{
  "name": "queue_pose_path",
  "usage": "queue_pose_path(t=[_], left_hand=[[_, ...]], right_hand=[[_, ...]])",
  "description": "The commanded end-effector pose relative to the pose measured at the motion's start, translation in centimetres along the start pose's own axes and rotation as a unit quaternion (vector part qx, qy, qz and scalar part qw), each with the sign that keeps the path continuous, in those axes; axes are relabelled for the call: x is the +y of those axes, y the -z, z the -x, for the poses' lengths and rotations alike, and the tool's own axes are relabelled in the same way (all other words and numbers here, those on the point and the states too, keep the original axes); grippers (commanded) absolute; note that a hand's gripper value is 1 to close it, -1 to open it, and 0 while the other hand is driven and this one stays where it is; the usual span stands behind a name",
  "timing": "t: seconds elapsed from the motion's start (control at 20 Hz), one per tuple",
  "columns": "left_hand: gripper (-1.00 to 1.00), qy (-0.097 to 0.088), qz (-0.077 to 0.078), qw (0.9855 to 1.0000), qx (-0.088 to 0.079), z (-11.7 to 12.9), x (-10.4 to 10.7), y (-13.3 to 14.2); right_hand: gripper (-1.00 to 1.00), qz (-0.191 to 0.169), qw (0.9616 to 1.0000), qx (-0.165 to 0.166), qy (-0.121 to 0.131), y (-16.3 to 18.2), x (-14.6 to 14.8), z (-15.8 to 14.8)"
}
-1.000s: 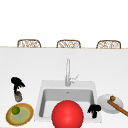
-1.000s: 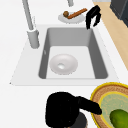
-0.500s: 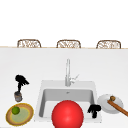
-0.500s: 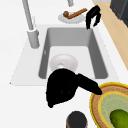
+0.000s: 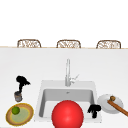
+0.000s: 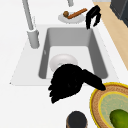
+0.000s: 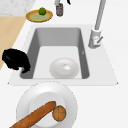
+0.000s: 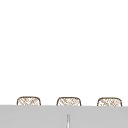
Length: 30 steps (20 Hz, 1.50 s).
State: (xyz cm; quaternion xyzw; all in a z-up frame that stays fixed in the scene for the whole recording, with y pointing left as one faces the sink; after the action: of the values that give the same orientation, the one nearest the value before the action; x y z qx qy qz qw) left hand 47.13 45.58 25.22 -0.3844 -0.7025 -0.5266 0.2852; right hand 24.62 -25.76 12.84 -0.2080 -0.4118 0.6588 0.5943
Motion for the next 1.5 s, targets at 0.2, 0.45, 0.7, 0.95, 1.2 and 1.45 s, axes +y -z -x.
queue_pose_path(t=[0.2,0.45,0.7,0.95,1.2,1.45], left_hand=[[-1.00,0.012,0.015,0.9992,0.035,-4.0,-2.0,1.6],[-1.00,0.004,0.004,0.9994,0.034,-7.7,-3.5,1.9],[-1.00,0.006,0.004,0.9995,0.029,-9.6,-6.9,1.9],[-1.00,0.012,0.004,0.9998,0.016,-11.7,-10.4,1.9],[-1.00,0.014,0.004,0.9998,0.016,-13.3,-14.2,1.5],[-1.00,0.010,-0.016,0.9997,0.012,-14.6,-17.2,0.2]], right_hand=[[0.00,0.000,1.0000,0.000,0.000,0.0,0.0,0.0],[0.00,0.000,1.0000,0.000,0.000,0.0,0.0,0.0],[0.00,0.000,1.0000,0.000,0.000,0.0,0.0,0.0],[0.00,0.000,1.0000,0.000,0.000,0.0,0.0,0.0],[0.00,0.000,1.0000,0.000,0.000,0.0,0.0,0.0],[0.00,0.000,1.0000,0.000,0.000,0.0,0.0,0.0]])
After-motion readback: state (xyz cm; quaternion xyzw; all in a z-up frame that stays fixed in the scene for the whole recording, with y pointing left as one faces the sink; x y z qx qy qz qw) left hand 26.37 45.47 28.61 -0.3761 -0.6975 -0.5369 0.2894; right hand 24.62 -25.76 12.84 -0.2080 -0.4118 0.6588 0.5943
